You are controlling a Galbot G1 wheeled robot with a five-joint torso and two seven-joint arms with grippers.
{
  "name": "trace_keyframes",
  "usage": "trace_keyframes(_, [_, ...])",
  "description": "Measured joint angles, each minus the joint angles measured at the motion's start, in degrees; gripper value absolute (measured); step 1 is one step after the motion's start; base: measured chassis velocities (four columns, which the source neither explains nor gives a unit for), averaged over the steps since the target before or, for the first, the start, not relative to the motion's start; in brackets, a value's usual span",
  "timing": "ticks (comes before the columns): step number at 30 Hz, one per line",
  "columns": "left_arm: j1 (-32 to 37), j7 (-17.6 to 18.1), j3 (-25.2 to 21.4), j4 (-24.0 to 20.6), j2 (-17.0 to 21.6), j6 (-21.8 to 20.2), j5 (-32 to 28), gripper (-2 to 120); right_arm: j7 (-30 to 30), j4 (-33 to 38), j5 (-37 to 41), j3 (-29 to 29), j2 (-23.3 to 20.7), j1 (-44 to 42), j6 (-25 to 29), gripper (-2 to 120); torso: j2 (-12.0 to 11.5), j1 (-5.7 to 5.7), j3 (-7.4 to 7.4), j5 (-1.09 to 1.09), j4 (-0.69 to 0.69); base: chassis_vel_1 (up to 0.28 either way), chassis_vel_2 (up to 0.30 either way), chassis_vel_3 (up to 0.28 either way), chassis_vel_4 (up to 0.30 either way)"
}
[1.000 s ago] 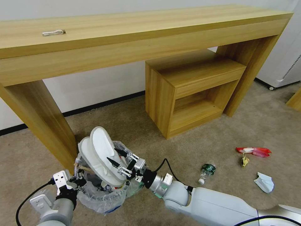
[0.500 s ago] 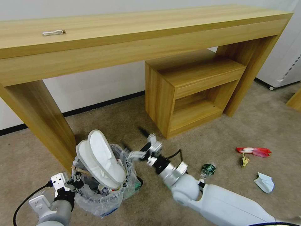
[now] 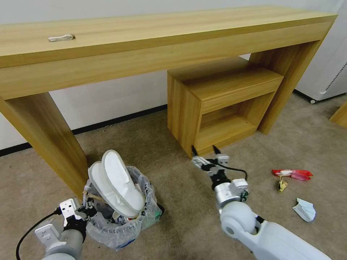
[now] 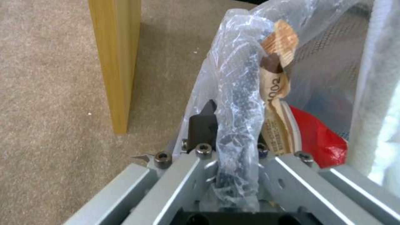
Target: Pick up the trash bin and place the garbage on the floor into it.
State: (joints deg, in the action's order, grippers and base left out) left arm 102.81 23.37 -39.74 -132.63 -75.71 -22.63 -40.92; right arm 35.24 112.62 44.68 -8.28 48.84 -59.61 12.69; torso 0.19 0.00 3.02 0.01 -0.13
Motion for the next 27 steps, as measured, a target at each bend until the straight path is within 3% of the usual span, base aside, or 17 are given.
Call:
trace_keyframes(5, [-0.2,-0.1,0.3,0.4,-0.1,0.1,0.3,1,0.3,1.7,2.3,8.2,-3.1,-5.1,-1.4,100,0.0,0.0,0.0,0.0,-0.01,0.0,0.0,0.0,0.0])
trace_keyframes(21, [-0.4,-0.7,0.8,0.4,-0.1,0.6,1.7,1,-0.8,4.2,1.8,17.7,-5.8,-14.5,-1.6,100,0.0,0.0,0.0,0.0,0.01,0.0,0.0,0.0,0.0])
trace_keyframes(27, [-0.4,-0.7,0.7,0.4,0.3,0.7,1.6,1,-1.2,6.1,6.1,25.5,-9.7,-20.5,-3.6,100,0.0,0.0,0.0,-0.03,-0.01,0.0,0.0,0.0,0.0])
